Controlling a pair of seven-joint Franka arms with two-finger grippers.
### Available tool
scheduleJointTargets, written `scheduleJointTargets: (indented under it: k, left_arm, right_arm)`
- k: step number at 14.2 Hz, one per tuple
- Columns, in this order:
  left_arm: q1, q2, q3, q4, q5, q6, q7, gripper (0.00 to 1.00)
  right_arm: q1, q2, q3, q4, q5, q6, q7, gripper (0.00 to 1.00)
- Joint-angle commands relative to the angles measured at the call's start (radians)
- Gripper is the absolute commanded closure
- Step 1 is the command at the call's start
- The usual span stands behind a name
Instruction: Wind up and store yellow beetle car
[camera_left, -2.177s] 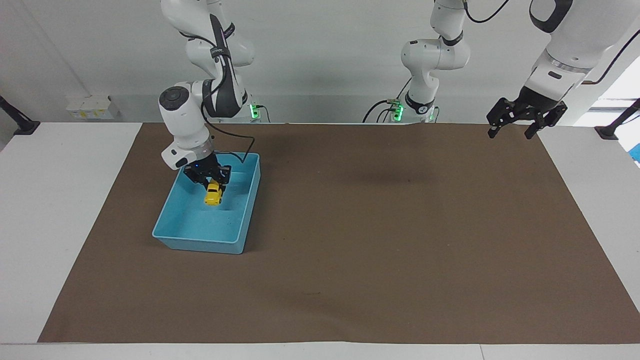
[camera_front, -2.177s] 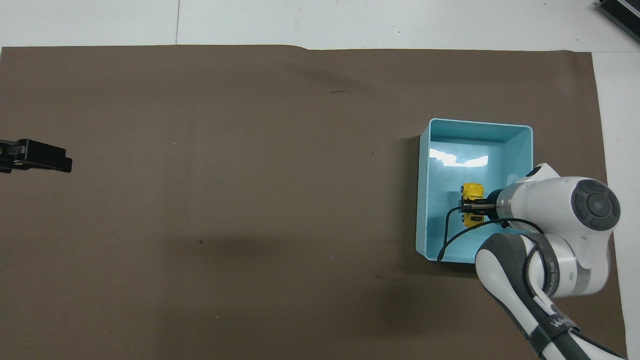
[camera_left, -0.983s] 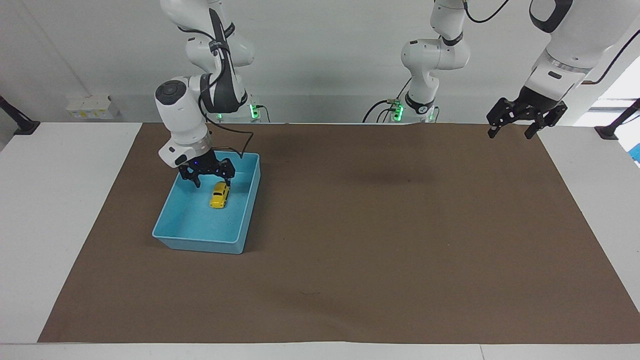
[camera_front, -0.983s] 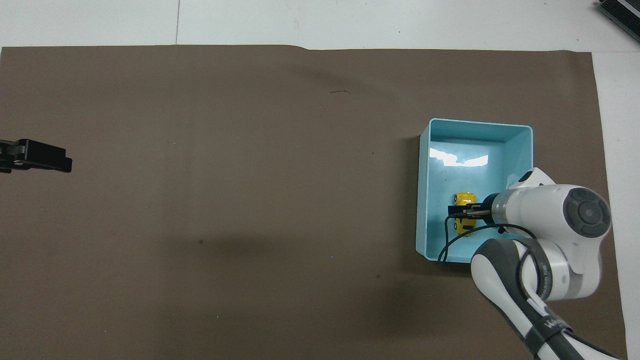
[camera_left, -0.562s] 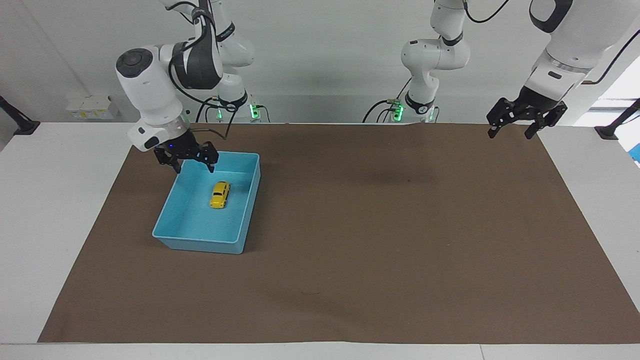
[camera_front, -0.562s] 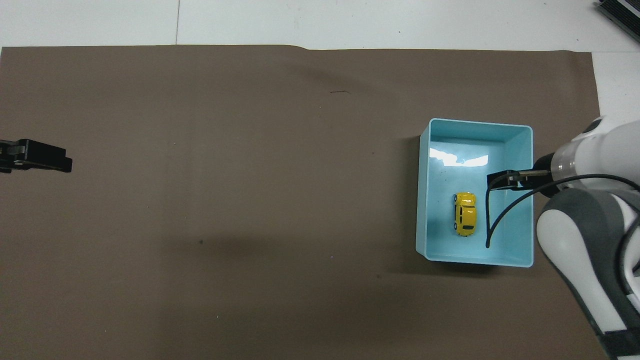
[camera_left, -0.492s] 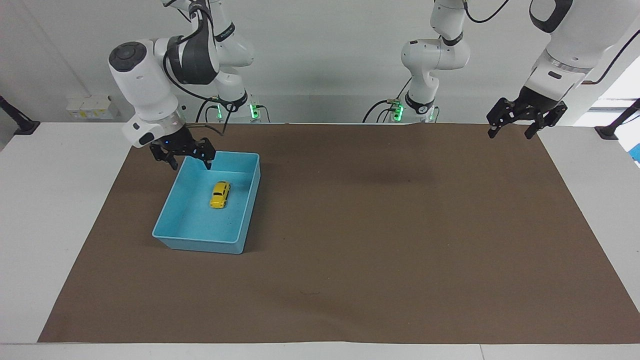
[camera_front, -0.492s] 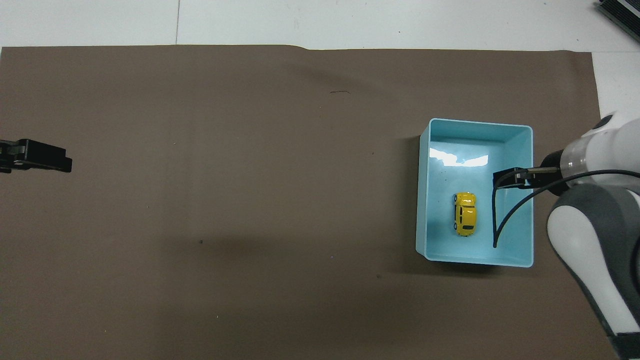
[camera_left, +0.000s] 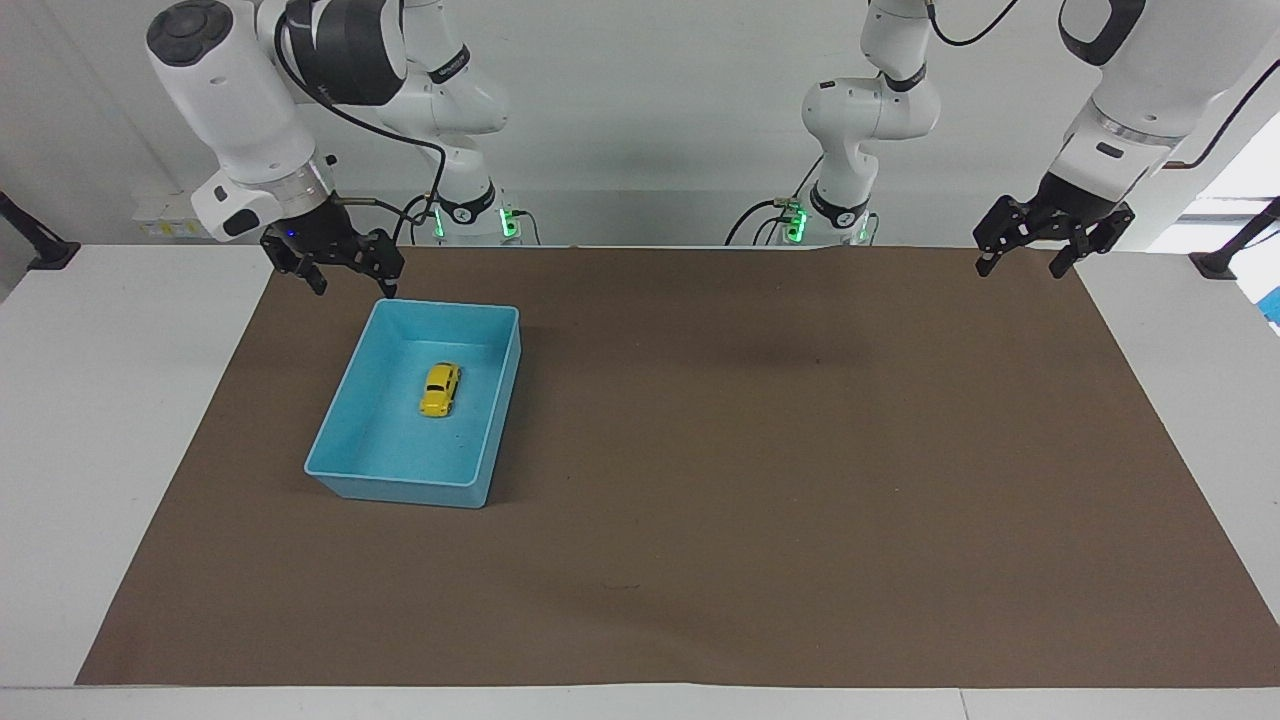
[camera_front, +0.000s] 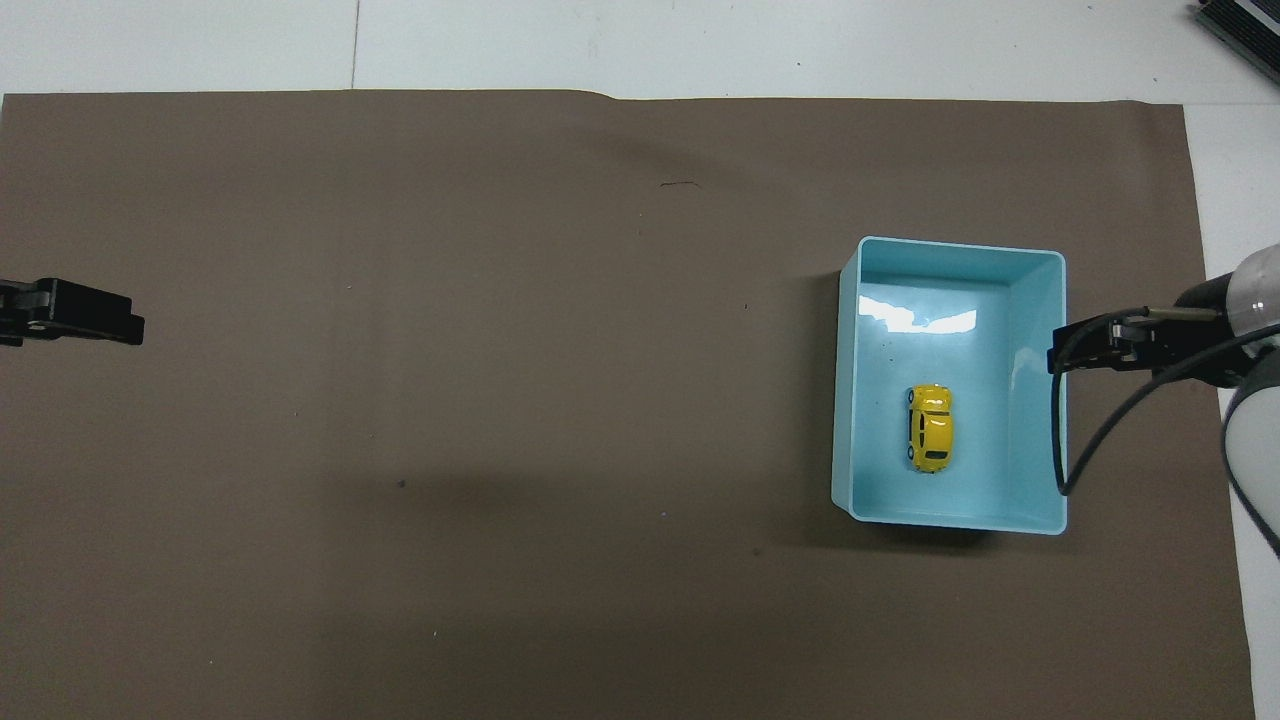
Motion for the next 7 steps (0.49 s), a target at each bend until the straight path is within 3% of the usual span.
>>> scheduleJointTargets:
  k: [1, 4, 7]
  left_arm:
    - [0.011, -0.012, -0.006, 0.002, 0.009, -0.021, -0.008, 0.00]
    - [0.011, -0.012, -0.006, 0.002, 0.009, -0.021, -0.008, 0.00]
    - [0.011, -0.012, -0.006, 0.002, 0.009, -0.021, -0.008, 0.00]
  right_arm:
    - [-0.013, 0.022, 0.003, 0.087, -0.009, -0.082, 0.016, 0.00]
    - [-0.014, 0.023, 0.003, 0.137, -0.017, -0.143, 0.021, 0.00]
    - [0.004, 0.014, 0.012, 0.141, -0.072, -0.122, 0.059, 0.00]
